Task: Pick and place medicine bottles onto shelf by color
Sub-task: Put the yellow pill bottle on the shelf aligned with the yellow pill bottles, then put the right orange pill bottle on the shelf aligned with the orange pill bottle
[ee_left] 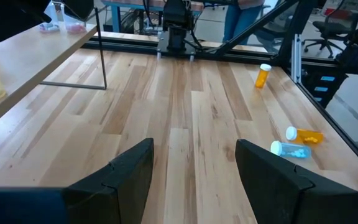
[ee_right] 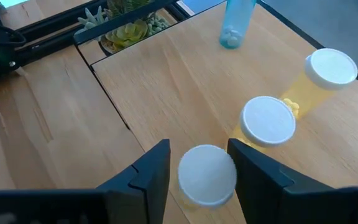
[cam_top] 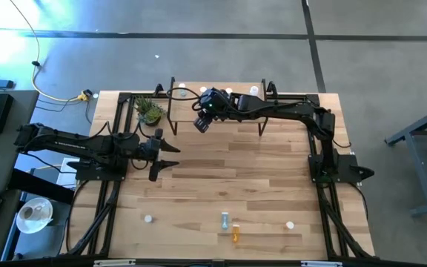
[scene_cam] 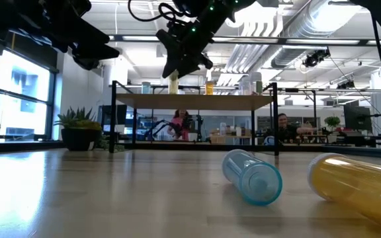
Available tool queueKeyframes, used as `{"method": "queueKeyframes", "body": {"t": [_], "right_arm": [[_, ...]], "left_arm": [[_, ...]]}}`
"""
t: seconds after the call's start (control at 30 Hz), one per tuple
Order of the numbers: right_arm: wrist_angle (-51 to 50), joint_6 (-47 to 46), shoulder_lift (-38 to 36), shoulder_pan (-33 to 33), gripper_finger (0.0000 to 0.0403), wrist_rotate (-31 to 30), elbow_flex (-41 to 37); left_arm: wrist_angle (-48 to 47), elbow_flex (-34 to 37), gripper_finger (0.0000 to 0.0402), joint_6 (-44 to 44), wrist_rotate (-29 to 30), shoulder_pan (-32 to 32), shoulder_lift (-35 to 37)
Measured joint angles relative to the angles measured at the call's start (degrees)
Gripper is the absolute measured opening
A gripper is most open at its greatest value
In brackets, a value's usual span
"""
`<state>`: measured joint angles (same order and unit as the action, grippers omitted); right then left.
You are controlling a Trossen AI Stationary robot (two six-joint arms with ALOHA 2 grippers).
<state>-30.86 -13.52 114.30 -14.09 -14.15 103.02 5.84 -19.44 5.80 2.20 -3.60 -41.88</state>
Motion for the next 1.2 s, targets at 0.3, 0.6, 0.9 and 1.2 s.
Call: {"method": "queueKeyframes", "body": {"t": [0.3, 0.6, 0.9, 1.2], "right_arm": [[0.2, 0.0, 0.0, 0.0, 0.0160, -0.8, 0.0], [2.3, 1.6, -1.2, 0.1, 0.0161, -0.8, 0.0], [1.6, 2.0, -2.6, 0.5, 0.0161, -0.6, 0.0], [-8.4, -0.5, -7.6, 3.7, 0.0161, -0.2, 0.0]], "left_arm": [[0.0, 0.0, 0.0216, 0.0, 0.0, 0.0, 0.0], [0.0, 0.0, 0.0216, 0.0, 0.0, 0.0, 0.0], [0.0, 0.0, 0.0216, 0.0, 0.0, 0.0, 0.0], [-0.5, 0.0, 0.0216, -0.8, 0.0, 0.0, 0.0]]}}
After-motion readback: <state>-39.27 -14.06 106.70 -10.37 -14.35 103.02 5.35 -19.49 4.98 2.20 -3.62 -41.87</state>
